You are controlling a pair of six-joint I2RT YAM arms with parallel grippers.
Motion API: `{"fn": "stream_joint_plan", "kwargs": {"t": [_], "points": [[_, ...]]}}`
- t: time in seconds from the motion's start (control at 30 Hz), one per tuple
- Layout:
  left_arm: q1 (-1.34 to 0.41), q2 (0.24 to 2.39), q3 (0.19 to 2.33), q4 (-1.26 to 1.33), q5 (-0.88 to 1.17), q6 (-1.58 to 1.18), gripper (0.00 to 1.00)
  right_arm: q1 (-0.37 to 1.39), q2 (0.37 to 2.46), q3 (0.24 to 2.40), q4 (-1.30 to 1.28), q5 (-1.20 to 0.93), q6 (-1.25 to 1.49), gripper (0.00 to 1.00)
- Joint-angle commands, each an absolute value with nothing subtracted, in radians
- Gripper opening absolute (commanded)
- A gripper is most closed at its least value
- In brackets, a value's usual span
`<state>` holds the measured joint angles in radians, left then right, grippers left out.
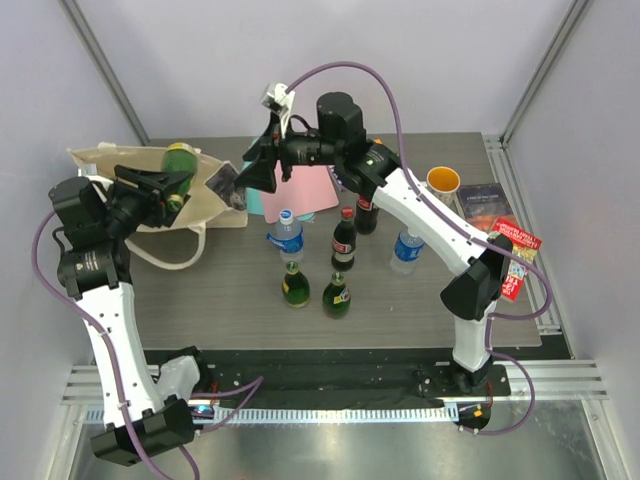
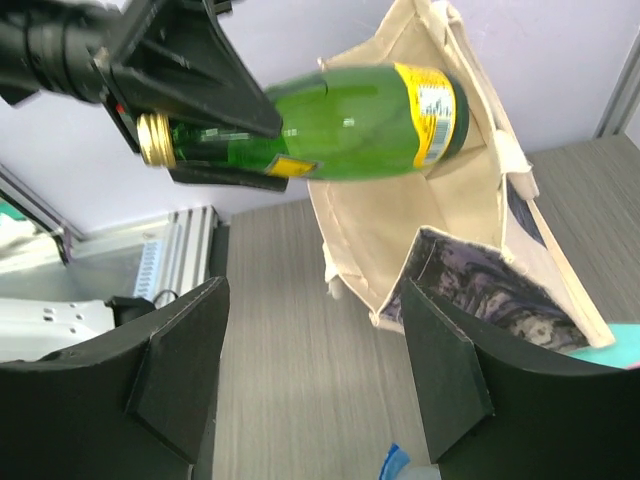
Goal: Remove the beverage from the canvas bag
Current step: Take out the drink from the canvas bag, then place the drink at the center of the board.
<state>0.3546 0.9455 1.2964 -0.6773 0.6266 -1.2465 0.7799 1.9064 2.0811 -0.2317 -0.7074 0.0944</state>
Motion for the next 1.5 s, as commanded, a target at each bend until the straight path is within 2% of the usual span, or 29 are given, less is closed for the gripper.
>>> {"fn": "stream_joint_plan", "kwargs": {"t": [0.0, 0.27, 0.77, 0.97, 1.23, 1.33, 1.47], "points": [[0.351, 0.902, 1.313, -0.451, 0.733, -1.233, 0.00, 0.772, 1.873, 2.085, -0.126, -0.756, 0.221, 0.75], [0.351, 0.897, 1.307, -0.422, 0.755, -1.236, 0.00, 0.756, 1.878, 2.080, -0.092, -0.765, 0.294, 0.81], [0.336, 0.894, 1.253, -0.408, 0.752, -1.229, 0.00, 0.745, 1.890, 2.022, -0.005, -0.775, 0.442, 0.81], [0.310, 0.897, 1.252, -0.390, 0.772, -1.189, 0.00, 0.746, 1.907, 1.985, 0.149, -0.767, 0.667, 0.82], [0.275, 0.877, 1.209, -0.374, 0.810, -1.101, 0.00, 0.735, 1.934, 1.999, 0.147, -0.649, 0.856, 0.85], [0.267, 0.877, 1.201, -0.367, 0.828, -1.092, 0.00, 0.735, 1.934, 2.000, 0.132, -0.649, 0.827, 0.86], [0.264, 0.890, 1.209, -0.368, 0.851, -1.112, 0.00, 0.716, 1.910, 2.005, 0.133, -0.779, 0.536, 0.91]]}}
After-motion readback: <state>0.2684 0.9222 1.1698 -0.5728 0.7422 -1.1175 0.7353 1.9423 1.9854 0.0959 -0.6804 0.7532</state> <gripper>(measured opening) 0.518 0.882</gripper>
